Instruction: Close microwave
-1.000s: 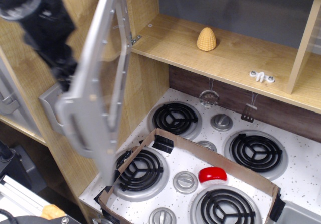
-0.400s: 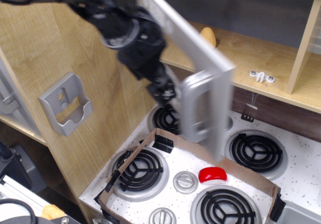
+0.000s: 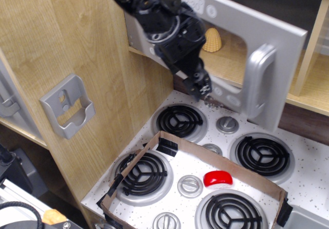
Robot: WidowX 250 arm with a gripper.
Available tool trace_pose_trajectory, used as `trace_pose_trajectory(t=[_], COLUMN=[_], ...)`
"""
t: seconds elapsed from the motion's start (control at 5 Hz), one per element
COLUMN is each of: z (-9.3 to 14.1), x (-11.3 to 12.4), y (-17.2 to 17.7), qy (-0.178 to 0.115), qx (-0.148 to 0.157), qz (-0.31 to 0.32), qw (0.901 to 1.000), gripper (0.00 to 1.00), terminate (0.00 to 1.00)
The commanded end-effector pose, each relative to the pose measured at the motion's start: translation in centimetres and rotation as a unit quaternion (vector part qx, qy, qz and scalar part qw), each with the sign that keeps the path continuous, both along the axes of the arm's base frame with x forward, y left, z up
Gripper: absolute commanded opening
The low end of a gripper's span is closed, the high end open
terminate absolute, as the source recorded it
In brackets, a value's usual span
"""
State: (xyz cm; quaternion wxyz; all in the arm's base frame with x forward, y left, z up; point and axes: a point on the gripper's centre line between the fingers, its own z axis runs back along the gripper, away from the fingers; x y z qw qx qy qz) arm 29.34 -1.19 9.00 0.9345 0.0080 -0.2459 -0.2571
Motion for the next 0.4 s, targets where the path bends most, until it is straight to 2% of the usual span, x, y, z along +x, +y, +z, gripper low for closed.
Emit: trace_pose_trajectory(t=[0.0,0.2], z=[3.1,3.8], x=[3.3,4.9], y=[-2.3,-3.3], qy=[-0.049,-0.091], qx=[0.008,0.011], qz=[-0.025,-0.033], qw=[0.9985,0.9952], gripper=[1.00,1.00], terminate=[0.00,0.00])
